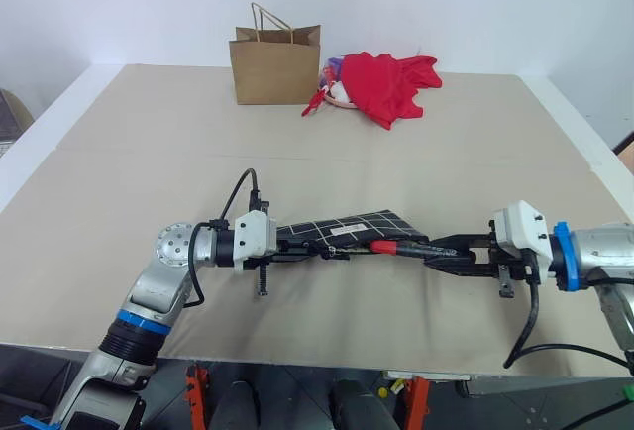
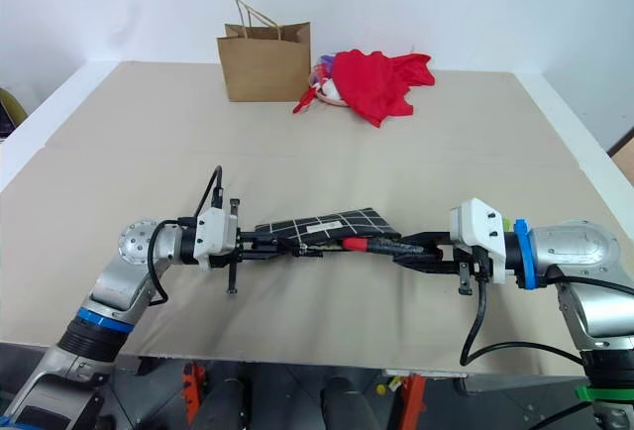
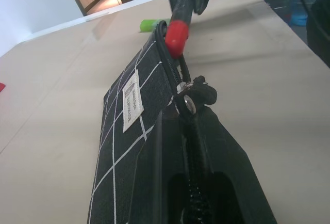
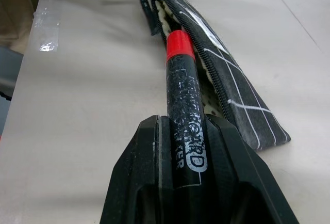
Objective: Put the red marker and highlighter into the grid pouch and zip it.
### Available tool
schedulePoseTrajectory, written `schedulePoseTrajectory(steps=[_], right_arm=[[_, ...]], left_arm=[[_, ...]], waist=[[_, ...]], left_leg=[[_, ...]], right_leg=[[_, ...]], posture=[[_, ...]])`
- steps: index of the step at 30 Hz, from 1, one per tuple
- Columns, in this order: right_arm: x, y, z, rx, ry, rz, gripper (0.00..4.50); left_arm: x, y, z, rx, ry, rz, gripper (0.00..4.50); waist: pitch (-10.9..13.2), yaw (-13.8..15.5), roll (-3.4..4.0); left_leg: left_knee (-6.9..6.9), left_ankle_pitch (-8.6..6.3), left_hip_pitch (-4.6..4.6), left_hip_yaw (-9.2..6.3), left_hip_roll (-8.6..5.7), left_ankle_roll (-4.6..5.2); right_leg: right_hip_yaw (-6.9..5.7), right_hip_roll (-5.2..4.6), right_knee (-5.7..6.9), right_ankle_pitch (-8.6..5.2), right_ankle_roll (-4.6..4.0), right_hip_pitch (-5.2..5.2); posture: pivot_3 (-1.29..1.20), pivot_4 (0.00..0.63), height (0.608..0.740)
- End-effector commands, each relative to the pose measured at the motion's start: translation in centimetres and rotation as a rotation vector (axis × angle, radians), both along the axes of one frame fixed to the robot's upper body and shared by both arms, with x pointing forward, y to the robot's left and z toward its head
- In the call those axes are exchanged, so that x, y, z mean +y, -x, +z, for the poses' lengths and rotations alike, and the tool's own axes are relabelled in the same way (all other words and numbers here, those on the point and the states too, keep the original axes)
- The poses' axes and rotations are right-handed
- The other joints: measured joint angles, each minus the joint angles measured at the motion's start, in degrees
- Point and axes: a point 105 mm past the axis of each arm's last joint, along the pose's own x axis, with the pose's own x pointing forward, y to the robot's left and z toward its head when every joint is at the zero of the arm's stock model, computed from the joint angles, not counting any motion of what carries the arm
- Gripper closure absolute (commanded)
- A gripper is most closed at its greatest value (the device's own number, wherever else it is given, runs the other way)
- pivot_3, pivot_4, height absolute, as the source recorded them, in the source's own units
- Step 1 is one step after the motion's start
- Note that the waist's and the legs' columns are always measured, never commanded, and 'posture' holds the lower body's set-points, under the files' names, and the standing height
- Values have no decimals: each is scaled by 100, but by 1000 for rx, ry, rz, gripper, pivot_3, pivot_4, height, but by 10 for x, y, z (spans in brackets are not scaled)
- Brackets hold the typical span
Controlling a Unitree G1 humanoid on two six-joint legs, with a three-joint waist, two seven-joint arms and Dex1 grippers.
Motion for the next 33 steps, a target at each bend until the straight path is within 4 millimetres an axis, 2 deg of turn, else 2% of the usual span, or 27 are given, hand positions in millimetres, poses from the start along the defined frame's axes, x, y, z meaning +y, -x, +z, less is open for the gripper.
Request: schedulePoseTrajectory(steps=[1,5,10,14,16,18,19,20,21,22,23,27,33], right_arm=[[3,-6,7,-20,-20,-5,3868],[6,-10,4,-17,0,-3,3868],[21,-16,2,11,-13,1,3868],[35,-13,2,48,-39,30,3868],[41,-11,2,40,-39,49,2730],[45,-9,4,20,-36,68,2208],[46,-8,4,14,-33,74,1540],[47,-8,5,-2,-31,82,1540],[47,-8,7,-16,-37,89,967],[47,-6,10,-26,-48,96,648],[45,-3,13,-35,-64,102,148],[23,4,21,-14,-132,17,65],[-32,1,36,-3,-336,-313,65]], left_arm=[[-6,6,9,-41,18,-28,4500],[-8,7,10,-43,23,-35,4500],[-14,9,12,-56,34,-45,4500],[-16,8,13,-63,40,-40,4500],[-16,8,14,-63,45,-37,4500],[-16,8,14,-62,49,-33,4500],[-16,7,14,-60,51,-31,4500],[-16,7,14,-58,52,-29,4500],[-16,7,13,-54,52,-27,4500],[-15,7,13,-51,52,-24,4500],[-15,7,12,-46,52,-19,4500],[-9,2,10,-22,50,12,4500],[-2,-5,8,-3,37,42,4500]], waist=[[0,0,0],[1,0,1],[1,-3,2],[3,4,5],[3,9,5],[3,8,5],[3,8,5],[3,8,5],[3,8,5],[3,9,5],[3,9,5],[3,28,5],[3,78,5]], left_leg=[[1,0,0,0,-1,0],[2,0,0,-1,-3,0],[0,0,0,-3,-3,0],[1,0,-2,-6,-6,0],[1,0,-2,-7,-6,0],[0,0,-2,-8,-6,0],[0,0,-1,-8,-6,0],[0,0,-2,-8,-6,0],[1,0,-2,-9,-6,0],[1,0,-2,-8,-6,0],[2,0,-2,-9,-6,0],[0,0,-3,-13,-7,0],[3,0,3,-18,-14,0]], right_leg=[[0,0,0,0,0,1],[-1,-4,0,1,2,1],[-3,-3,0,0,0,1],[-6,-5,0,0,1,2],[-7,-5,0,-1,1,2],[-8,-5,0,-1,1,2],[-8,-5,0,-1,1,2],[-9,-5,0,-1,1,2],[-9,-5,0,-1,1,2],[-9,-6,0,-1,1,3],[-9,-6,0,-1,1,3],[-13,-6,0,-3,2,7],[-16,-13,0,-4,3,16]], posture=[[0,150,740],[0,150,740],[0,150,740],[0,150,740],[0,150,740],[0,150,740],[0,150,740],[0,150,740],[0,150,740],[0,150,740],[0,150,740],[0,150,740],[0,150,740]])
